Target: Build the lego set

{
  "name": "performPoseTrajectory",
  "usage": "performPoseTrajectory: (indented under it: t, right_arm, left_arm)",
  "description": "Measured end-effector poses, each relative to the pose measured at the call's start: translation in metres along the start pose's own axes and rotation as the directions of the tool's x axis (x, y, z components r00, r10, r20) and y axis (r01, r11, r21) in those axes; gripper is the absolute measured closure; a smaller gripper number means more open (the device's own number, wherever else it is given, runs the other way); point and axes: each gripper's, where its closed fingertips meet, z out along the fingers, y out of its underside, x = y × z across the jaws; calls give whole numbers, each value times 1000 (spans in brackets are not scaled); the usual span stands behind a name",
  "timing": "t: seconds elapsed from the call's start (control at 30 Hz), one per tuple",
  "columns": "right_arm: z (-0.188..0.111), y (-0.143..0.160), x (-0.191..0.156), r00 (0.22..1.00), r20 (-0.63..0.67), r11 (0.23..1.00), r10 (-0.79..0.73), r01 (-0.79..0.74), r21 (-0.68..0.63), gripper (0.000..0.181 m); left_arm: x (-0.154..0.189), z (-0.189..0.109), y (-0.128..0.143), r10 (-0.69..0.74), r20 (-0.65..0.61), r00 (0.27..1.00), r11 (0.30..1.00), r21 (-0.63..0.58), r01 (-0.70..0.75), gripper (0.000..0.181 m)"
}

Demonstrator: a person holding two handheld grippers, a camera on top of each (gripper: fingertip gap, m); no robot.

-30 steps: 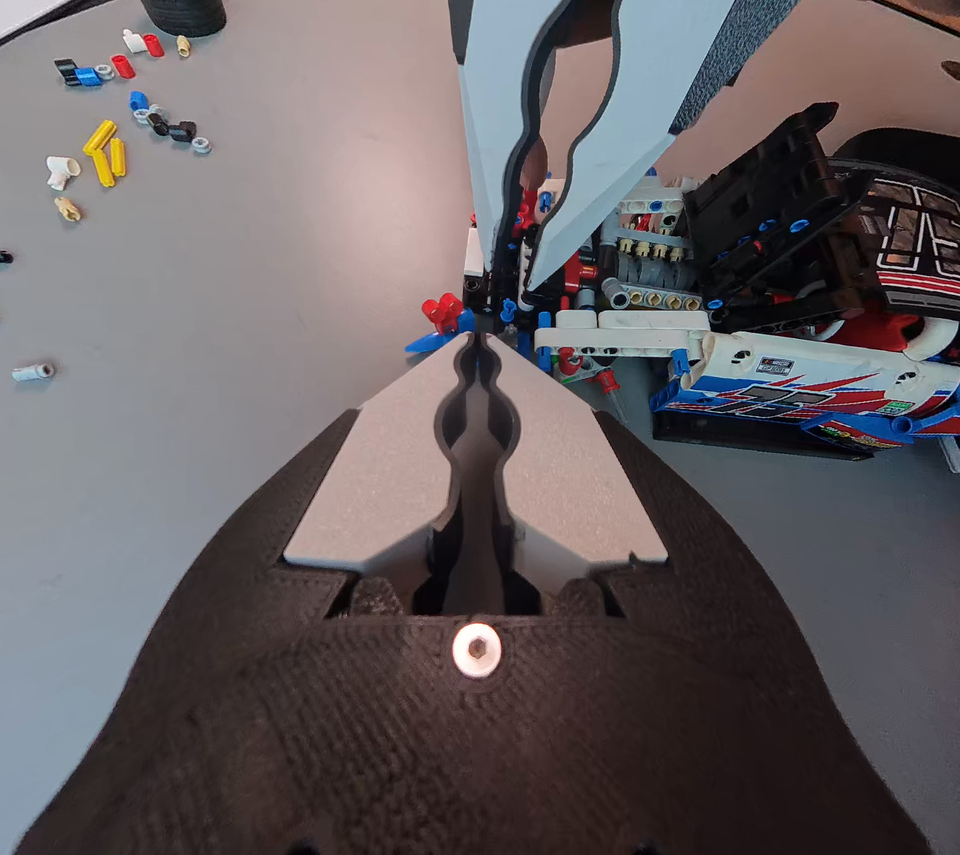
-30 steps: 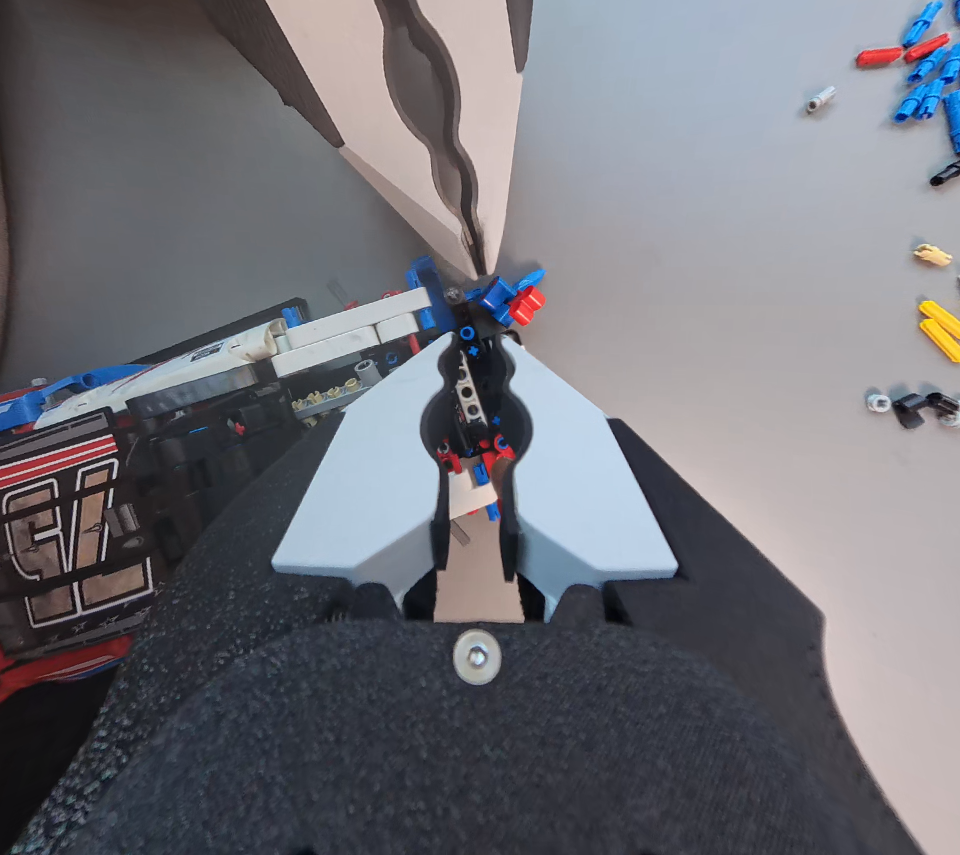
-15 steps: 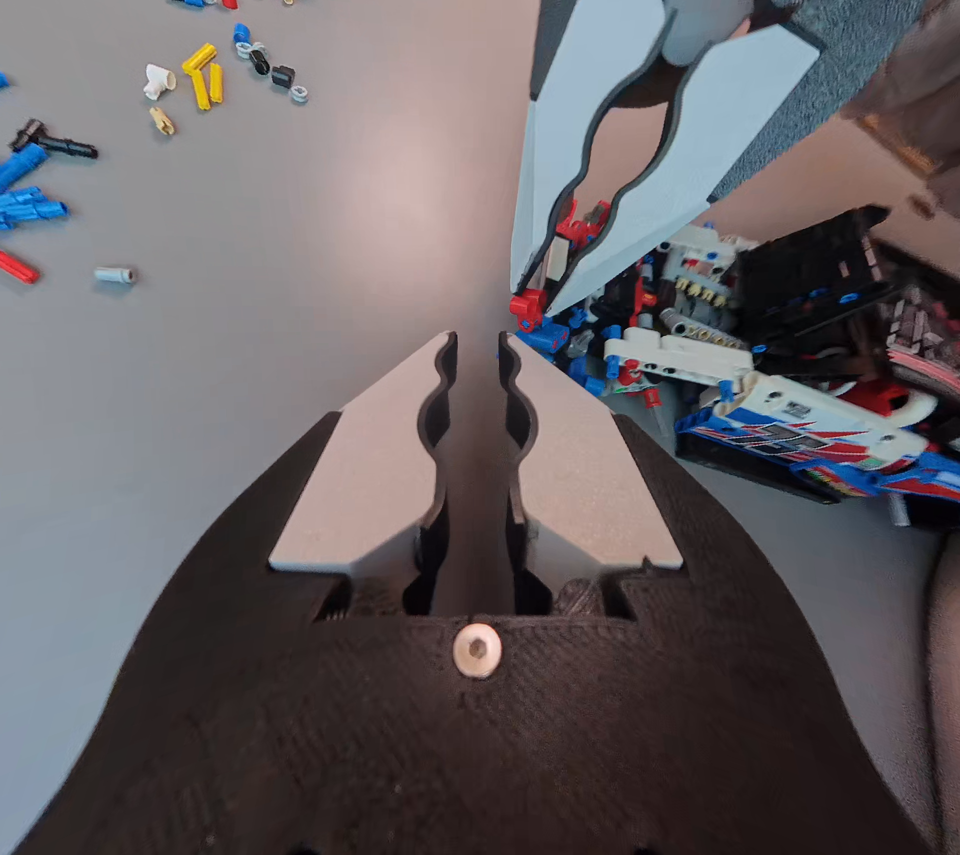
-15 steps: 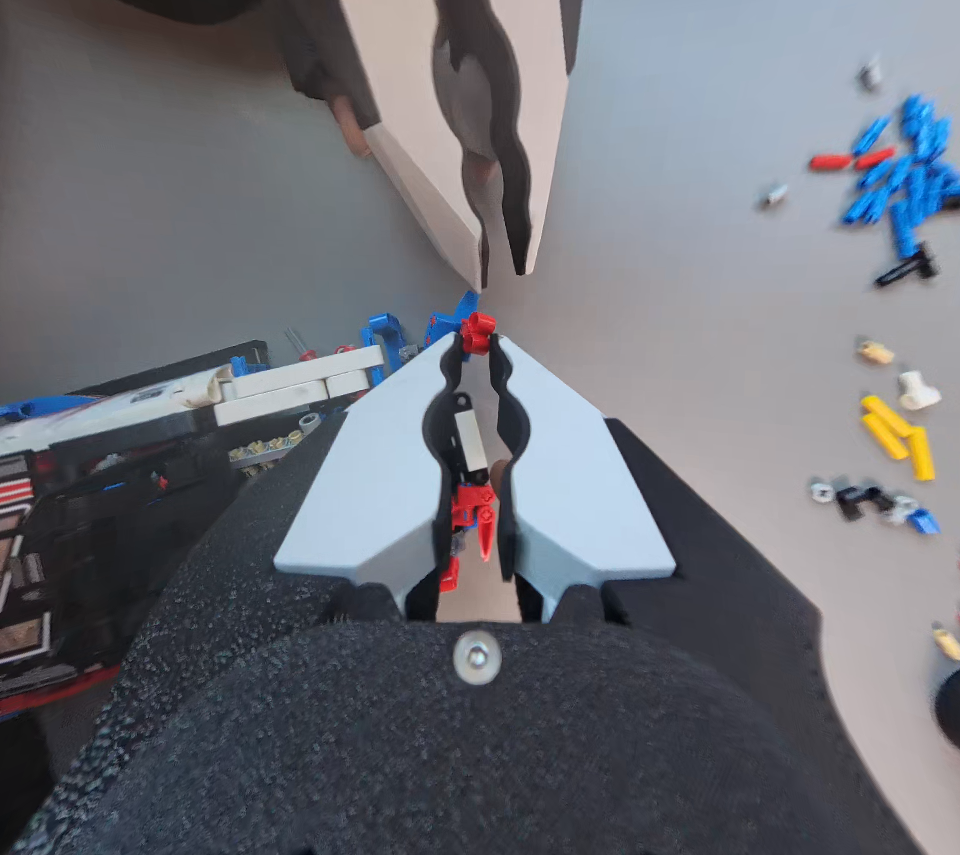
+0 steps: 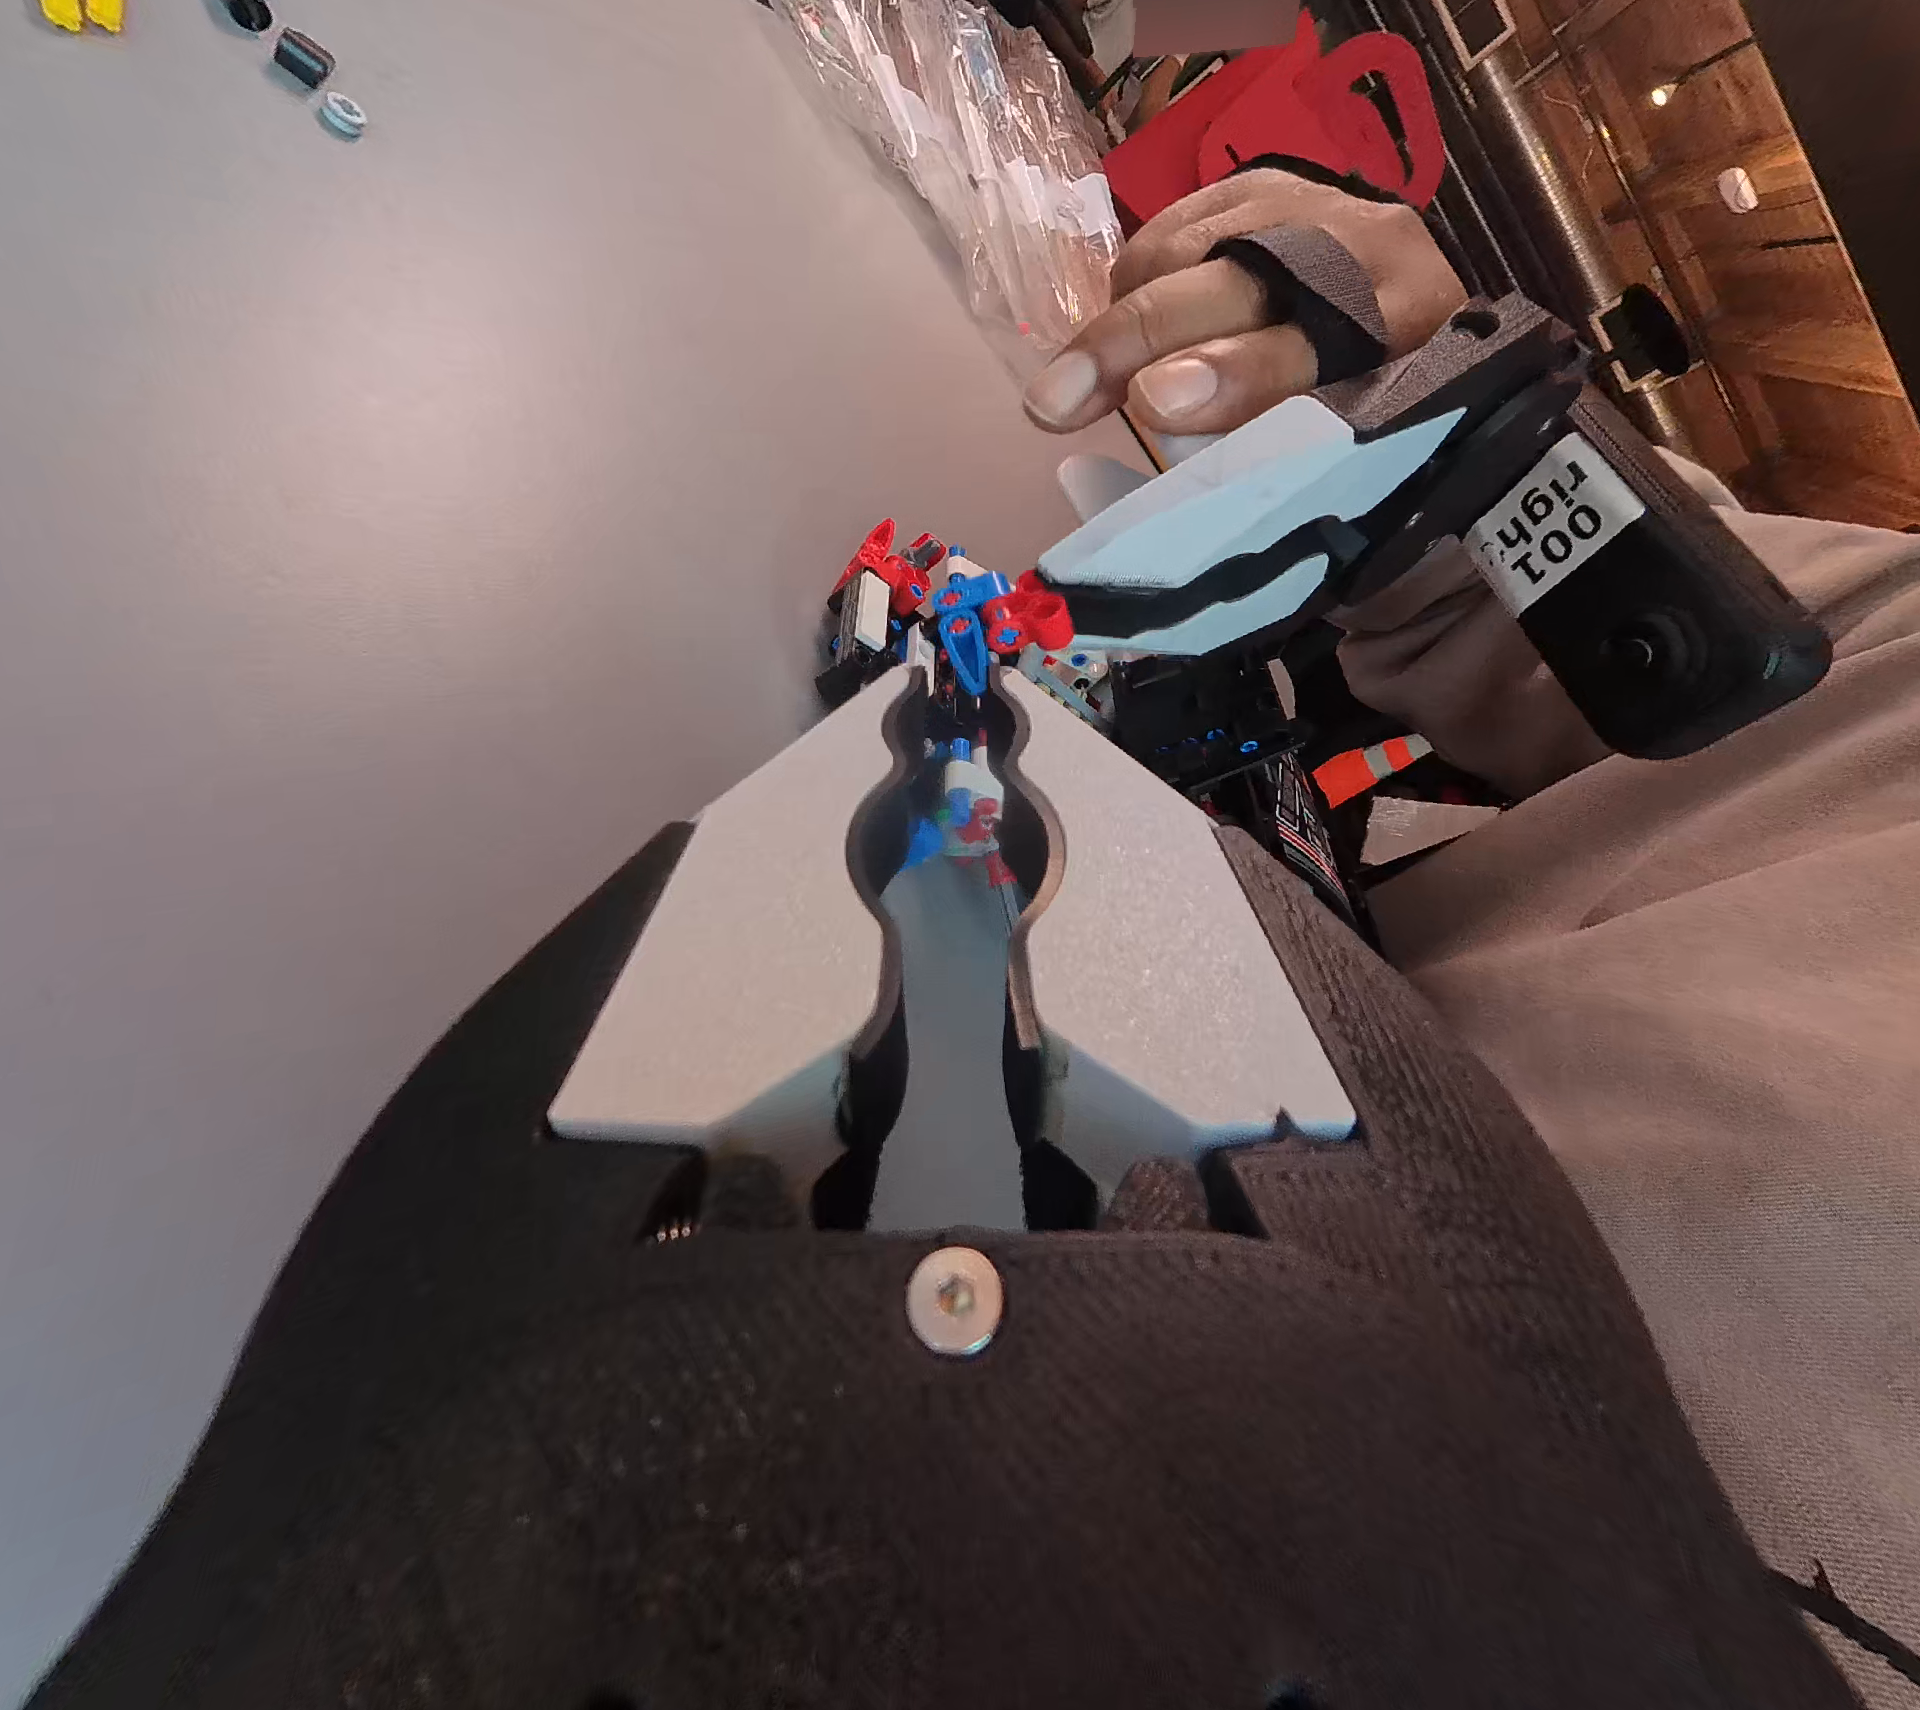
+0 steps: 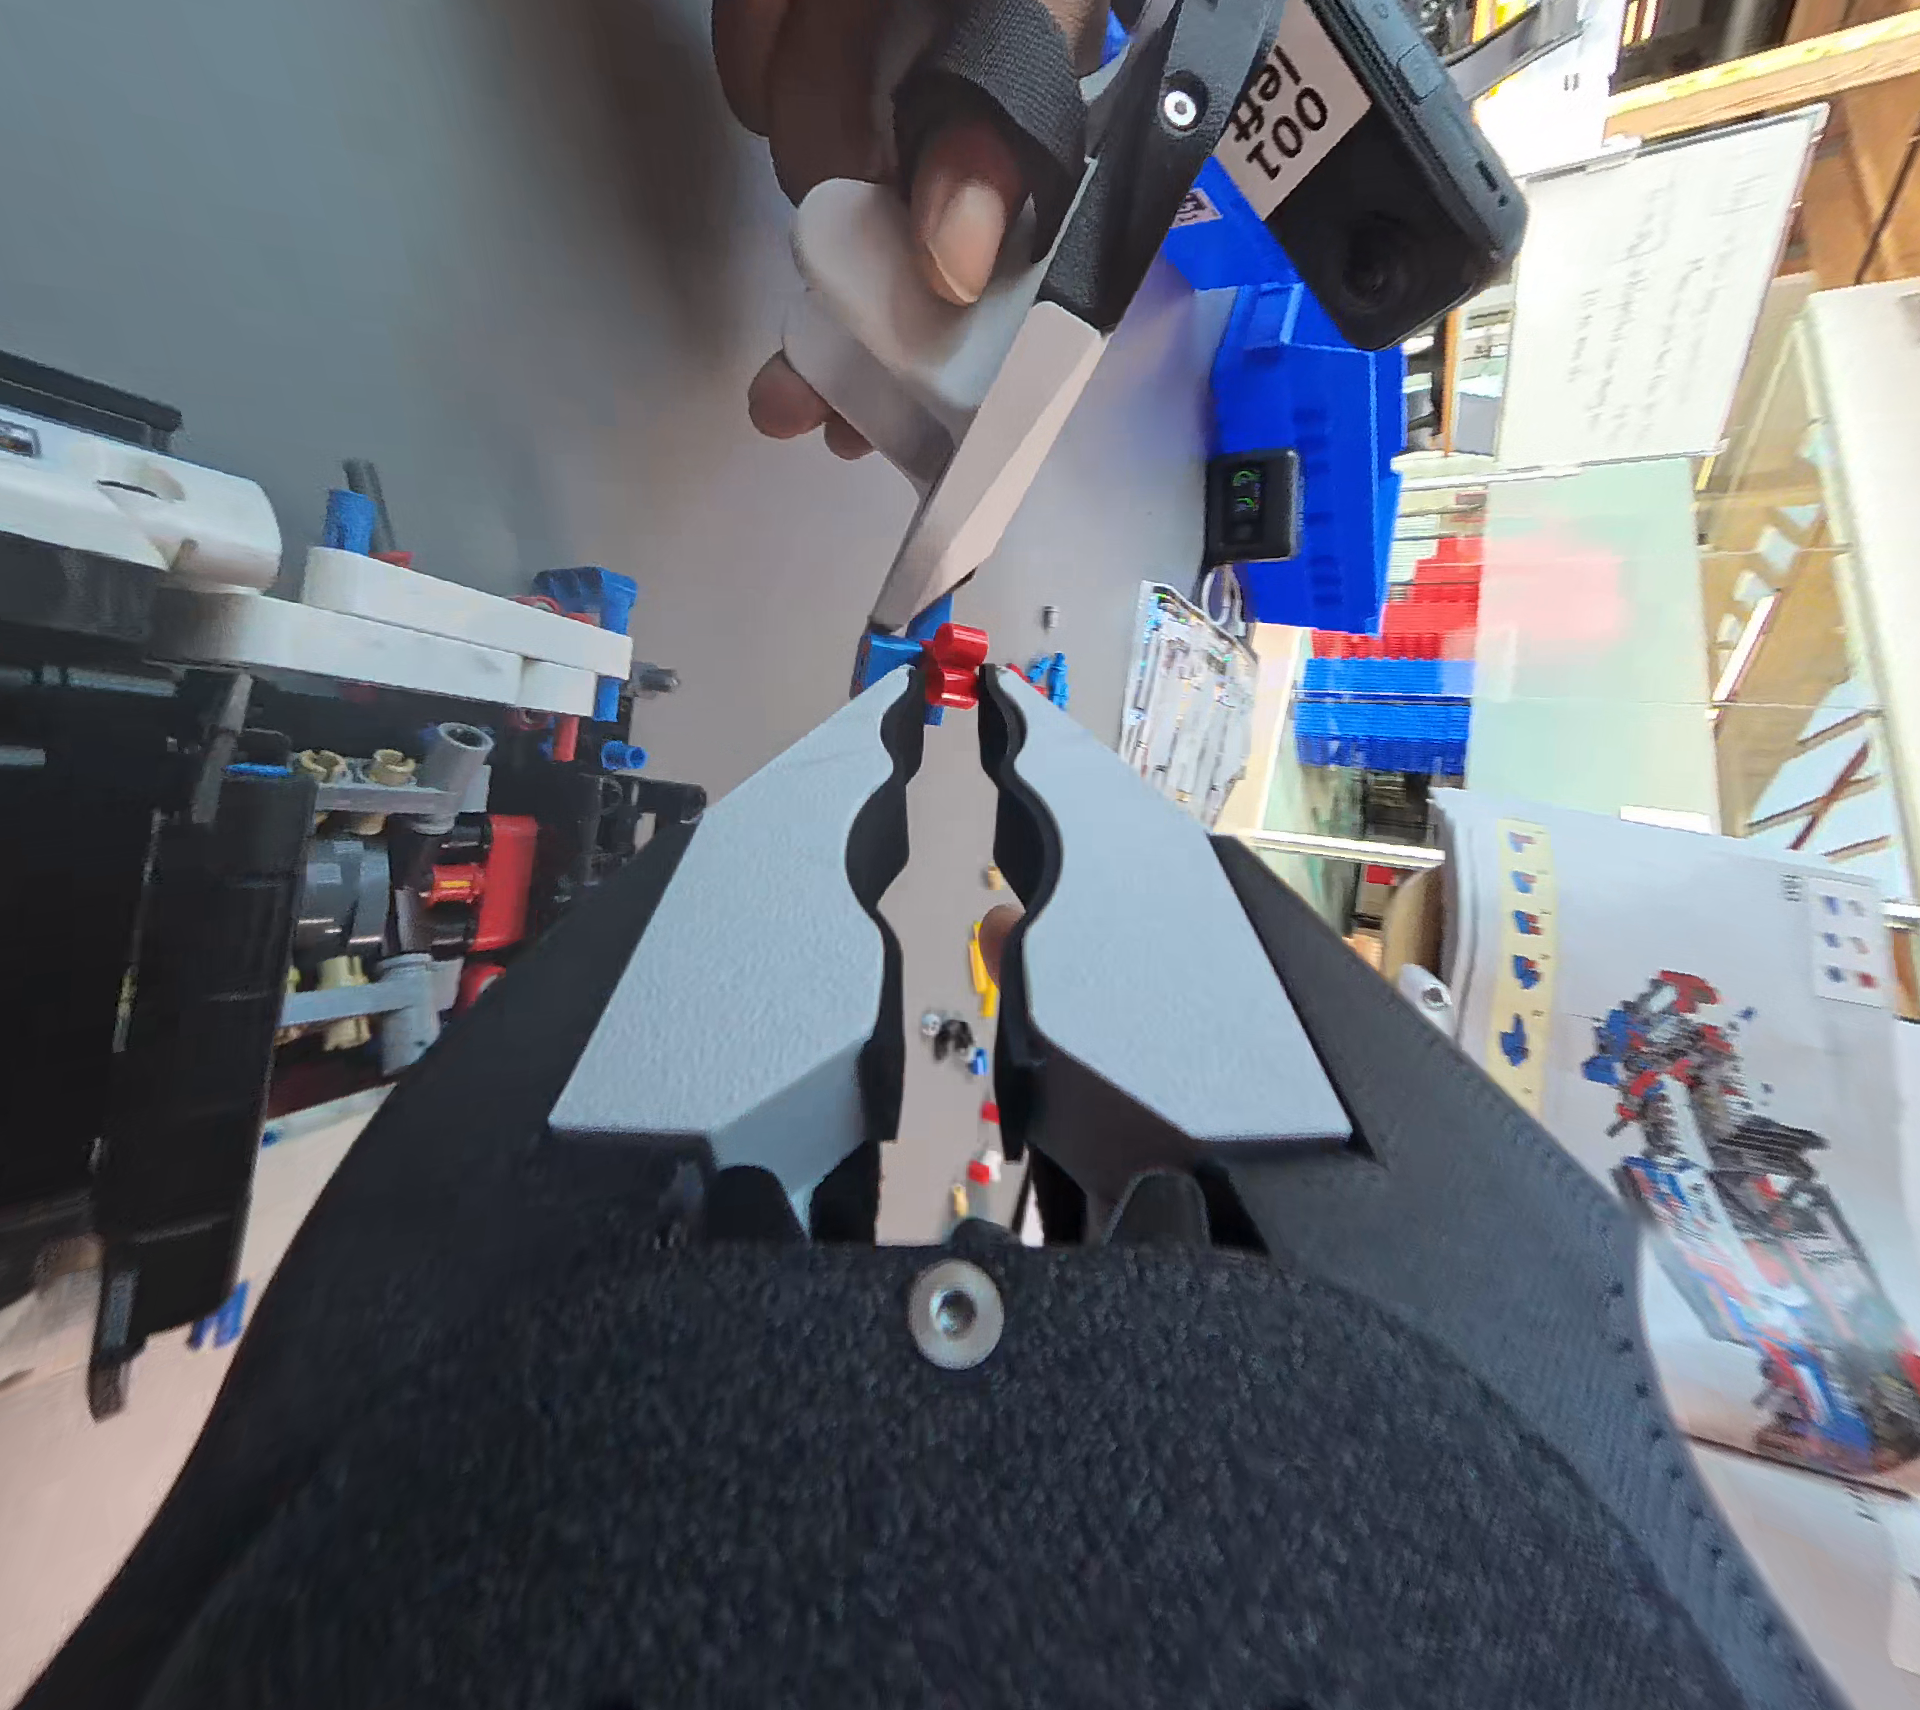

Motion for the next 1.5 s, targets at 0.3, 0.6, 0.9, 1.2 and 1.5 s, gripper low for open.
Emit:
performPoseTrajectory:
  t: [0.3,0.6,0.9,1.2,1.5]
  right_arm:
    - [-5,-2,-3,993,-57,995,-99,100,14,175]
    - [-5,-2,-9,993,-39,993,-111,112,45,175]
    - [-9,12,-22,714,287,760,638,-643,-92,160]
    - [-5,24,-36,432,268,500,861,-813,-298,172]
    - [-4,22,-32,291,192,341,937,-878,-337,176]
  left_arm:
    - [3,3,-3,47,2,999,998,31,-47,174]
    - [2,4,-2,68,3,998,997,24,-68,179]
    - [-12,8,-6,421,288,860,902,-33,-430,179]
    - [-15,18,1,657,423,624,739,-199,-643,179]
    - [-12,16,-5,700,479,530,680,-220,-700,180]
